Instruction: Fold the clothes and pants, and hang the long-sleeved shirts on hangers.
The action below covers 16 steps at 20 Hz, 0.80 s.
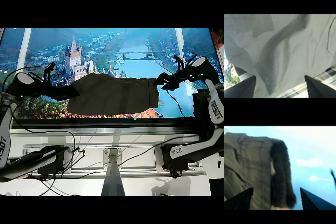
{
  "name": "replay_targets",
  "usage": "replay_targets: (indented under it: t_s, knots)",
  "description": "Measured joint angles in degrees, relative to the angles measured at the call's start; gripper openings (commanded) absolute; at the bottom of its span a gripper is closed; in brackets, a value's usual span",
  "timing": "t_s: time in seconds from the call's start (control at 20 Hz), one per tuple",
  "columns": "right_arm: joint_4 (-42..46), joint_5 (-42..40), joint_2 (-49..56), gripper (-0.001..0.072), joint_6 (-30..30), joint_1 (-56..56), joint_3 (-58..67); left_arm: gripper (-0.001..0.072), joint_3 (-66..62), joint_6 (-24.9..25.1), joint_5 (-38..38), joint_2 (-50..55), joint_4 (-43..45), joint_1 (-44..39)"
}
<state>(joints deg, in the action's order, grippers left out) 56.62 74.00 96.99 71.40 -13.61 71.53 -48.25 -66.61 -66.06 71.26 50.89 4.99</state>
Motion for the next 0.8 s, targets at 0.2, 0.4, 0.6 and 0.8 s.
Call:
replay_targets:
  t_s: [0.2, 0.4, 0.6, 0.8]
  knots:
    - [-6.49, 4.42, 6.64, 0.0294, -5.14, 1.79, 1.49, 0.0701, 0.02, 1.27, 1.40, 1.36, -0.04, 0.00]
    - [-7.37, 5.07, 8.68, 0.0024, -10.64, 6.14, 3.19, 0.0700, -0.28, 4.37, 5.90, 2.10, 0.00, 0.00]
    - [-7.76, 3.93, 5.49, 0.0024, -11.47, 8.15, 9.27, 0.0692, -4.09, 6.21, 8.57, 1.51, 0.00, 0.17]
    - [0.70, 3.54, -2.12, 0.0024, -2.99, 5.70, 19.04, 0.0692, -10.69, 10.82, 9.29, -1.99, 0.02, 0.59]
